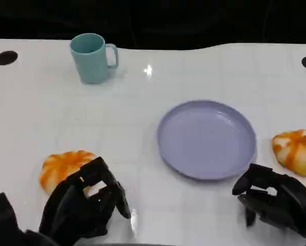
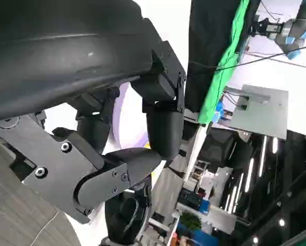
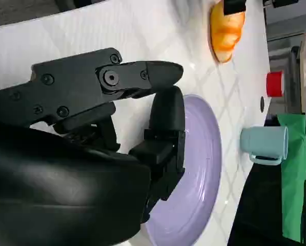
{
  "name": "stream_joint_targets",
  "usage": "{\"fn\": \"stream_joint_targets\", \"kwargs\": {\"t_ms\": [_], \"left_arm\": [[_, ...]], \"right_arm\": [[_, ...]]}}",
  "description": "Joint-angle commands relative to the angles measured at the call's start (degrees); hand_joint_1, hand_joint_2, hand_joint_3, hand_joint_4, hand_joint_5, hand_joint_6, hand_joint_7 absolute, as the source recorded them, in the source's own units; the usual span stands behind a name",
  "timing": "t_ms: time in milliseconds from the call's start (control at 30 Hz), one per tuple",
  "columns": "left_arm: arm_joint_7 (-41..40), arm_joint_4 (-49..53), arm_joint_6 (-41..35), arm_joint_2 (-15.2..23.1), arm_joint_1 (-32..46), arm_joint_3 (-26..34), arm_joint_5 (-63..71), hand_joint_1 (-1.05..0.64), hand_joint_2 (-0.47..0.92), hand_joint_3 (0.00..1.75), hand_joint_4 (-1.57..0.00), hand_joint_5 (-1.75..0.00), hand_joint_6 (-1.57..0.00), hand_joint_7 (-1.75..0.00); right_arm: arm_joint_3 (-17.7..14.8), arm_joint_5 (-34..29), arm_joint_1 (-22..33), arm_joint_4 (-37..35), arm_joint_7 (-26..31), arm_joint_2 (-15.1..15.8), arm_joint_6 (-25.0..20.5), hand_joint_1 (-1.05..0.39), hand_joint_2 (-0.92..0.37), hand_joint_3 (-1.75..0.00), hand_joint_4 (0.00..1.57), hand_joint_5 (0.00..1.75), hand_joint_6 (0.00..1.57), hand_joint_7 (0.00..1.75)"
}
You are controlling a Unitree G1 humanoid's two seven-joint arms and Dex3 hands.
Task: Grasp the bread from the table and place it into the plate.
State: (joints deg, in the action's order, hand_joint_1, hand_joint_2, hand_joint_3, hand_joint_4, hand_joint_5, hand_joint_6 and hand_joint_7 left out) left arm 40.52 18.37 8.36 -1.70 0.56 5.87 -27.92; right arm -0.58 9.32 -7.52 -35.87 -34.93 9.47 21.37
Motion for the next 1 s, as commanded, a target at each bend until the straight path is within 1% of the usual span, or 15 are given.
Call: {"fn": "stream_joint_targets", "kwargs": {"t_ms": [33, 100, 233, 400, 533, 700, 800, 900, 1000], "left_arm": [[-0.31, -0.69, -0.31, 0.75, -0.10, 0.39, 0.23, -0.35, 0.41, 1.18, -0.75, -1.66, -0.67, -1.52], [-0.63, -1.04, -0.21, 0.63, 0.07, 0.36, 0.37, -0.35, 0.41, 1.18, -0.75, -1.66, -0.66, -1.52], [-0.79, -1.84, -1.41, 0.70, 0.57, 0.28, 0.09, -0.37, 0.42, 1.12, -0.75, -1.64, -0.68, -1.47], [-0.94, -2.41, -1.71, 0.65, 0.89, 0.22, 0.16, -0.33, 0.47, 1.15, -0.74, -1.63, -0.68, -1.46], [-0.78, -1.99, -1.68, 0.59, 0.76, 0.42, 0.10, -0.33, 0.46, 1.14, -0.75, -1.62, -0.68, -1.46], [-0.71, -1.44, -1.45, 0.57, 0.45, 0.48, 0.24, -0.33, 0.43, 1.20, -0.76, -1.62, -0.68, -1.47], [0.03, -0.36, -0.71, 0.53, -0.21, 0.67, 0.06, -0.36, 0.43, 1.14, -0.75, -1.65, -0.67, -1.50], [-0.08, -0.06, -0.44, 0.48, -0.41, 0.80, 0.04, -0.37, 0.42, 1.13, -0.74, -1.66, -0.65, -1.50], [-4.31, -2.17, 1.97, 0.35, 0.40, 0.29, 3.88, -0.42, 0.37, 1.15, -0.71, -1.55, -0.66, -1.34]], "right_arm": [[-0.15, -0.22, 0.83, -2.65, -1.02, 0.89, 0.05, -0.50, -0.92, -0.28, 0.65, 1.75, 0.64, 1.39], [-0.53, 0.61, 0.41, -3.76, -2.22, 0.69, 1.11, -0.50, -0.92, -0.28, 0.64, 1.75, 0.64, 1.39], [-1.02, 1.43, -0.27, -5.72, -3.65, 0.55, 2.39, -0.52, -0.92, -0.27, 0.65, 1.75, 0.65, 1.40], [-1.32, 1.84, -0.68, -6.86, -4.42, 0.36, 3.35, -0.51, -0.92, -0.26, 0.67, 1.75, 0.66, 1.40], [-1.25, 1.53, -0.89, -7.51, -4.46, 0.44, 4.18, -0.51, -0.92, -0.26, 0.67, 1.75, 0.66, 1.40], [-1.26, 1.46, -1.12, -8.08, -4.27, 0.37, 4.33, -0.51, -0.92, -0.27, 0.67, 1.75, 0.66, 1.39], [-1.11, 1.01, -1.14, -7.98, -3.63, 0.44, 4.17, -0.50, -0.92, -0.27, 0.66, 1.75, 0.65, 1.39], [-0.87, 0.57, -1.09, -7.79, -3.00, 0.48, 4.10, -0.52, -0.92, -0.27, 0.66, 1.75, 0.65, 1.39], [-0.61, 0.35, -1.00, -7.31, -2.57, 0.50, 3.44, -0.53, -0.92, -0.27, 0.66, 1.75, 0.65, 1.40]]}}
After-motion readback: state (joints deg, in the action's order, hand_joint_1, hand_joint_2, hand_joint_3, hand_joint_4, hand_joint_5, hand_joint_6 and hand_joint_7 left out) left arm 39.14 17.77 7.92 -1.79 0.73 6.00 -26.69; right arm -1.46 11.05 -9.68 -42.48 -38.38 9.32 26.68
